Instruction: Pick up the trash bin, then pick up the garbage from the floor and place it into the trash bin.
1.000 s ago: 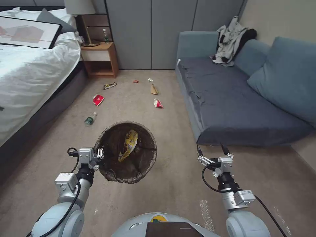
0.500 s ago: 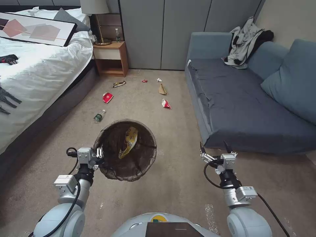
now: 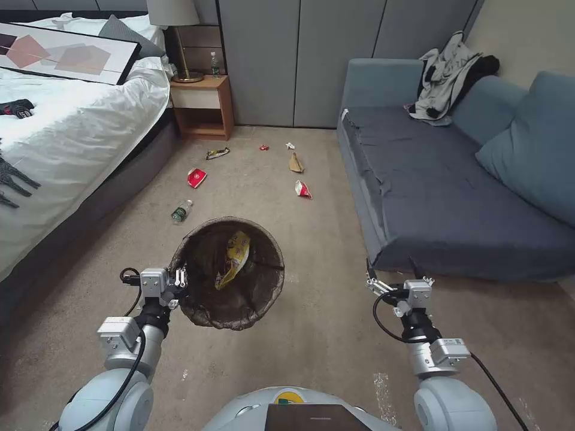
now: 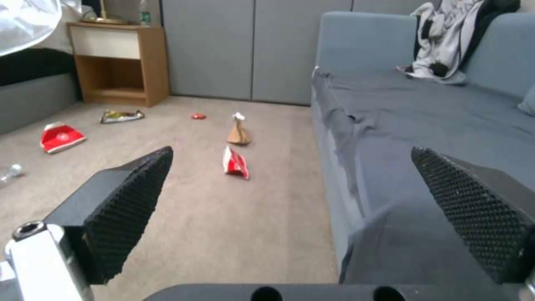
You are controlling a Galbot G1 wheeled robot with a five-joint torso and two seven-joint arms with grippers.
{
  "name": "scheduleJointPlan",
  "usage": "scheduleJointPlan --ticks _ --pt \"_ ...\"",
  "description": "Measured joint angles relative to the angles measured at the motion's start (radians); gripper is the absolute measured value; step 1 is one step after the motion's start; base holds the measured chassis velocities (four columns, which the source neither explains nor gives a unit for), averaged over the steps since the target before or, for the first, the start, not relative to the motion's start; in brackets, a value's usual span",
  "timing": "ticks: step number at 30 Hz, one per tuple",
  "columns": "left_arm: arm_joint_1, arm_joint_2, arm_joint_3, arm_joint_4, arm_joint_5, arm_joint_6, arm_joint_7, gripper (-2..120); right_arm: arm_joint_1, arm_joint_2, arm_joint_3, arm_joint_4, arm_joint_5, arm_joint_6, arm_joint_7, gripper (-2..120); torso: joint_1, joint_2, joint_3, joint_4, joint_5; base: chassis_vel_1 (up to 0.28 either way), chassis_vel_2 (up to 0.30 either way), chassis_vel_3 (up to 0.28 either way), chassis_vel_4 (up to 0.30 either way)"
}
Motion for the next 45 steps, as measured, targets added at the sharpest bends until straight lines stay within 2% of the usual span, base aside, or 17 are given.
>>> scheduleJointPlan --ticks 16,45 --pt "-0.002 0.002 0.001 -0.004 0.001 0.001 0.002 2 -0.005 0.007 -0.002 -0.004 -0.001 0.012 -0.007 100 0.000 0.000 0.000 0.0001 -0.0001 -0.141 0.137 0.142 -0.135" --pt "-0.014 0.006 0.000 0.000 -0.002 0.009 0.001 2 -0.002 0.005 -0.012 -0.011 -0.003 0.021 -0.008 100 0.000 0.000 0.000 0.0000 -0.0002 -0.182 0.185 0.189 -0.187"
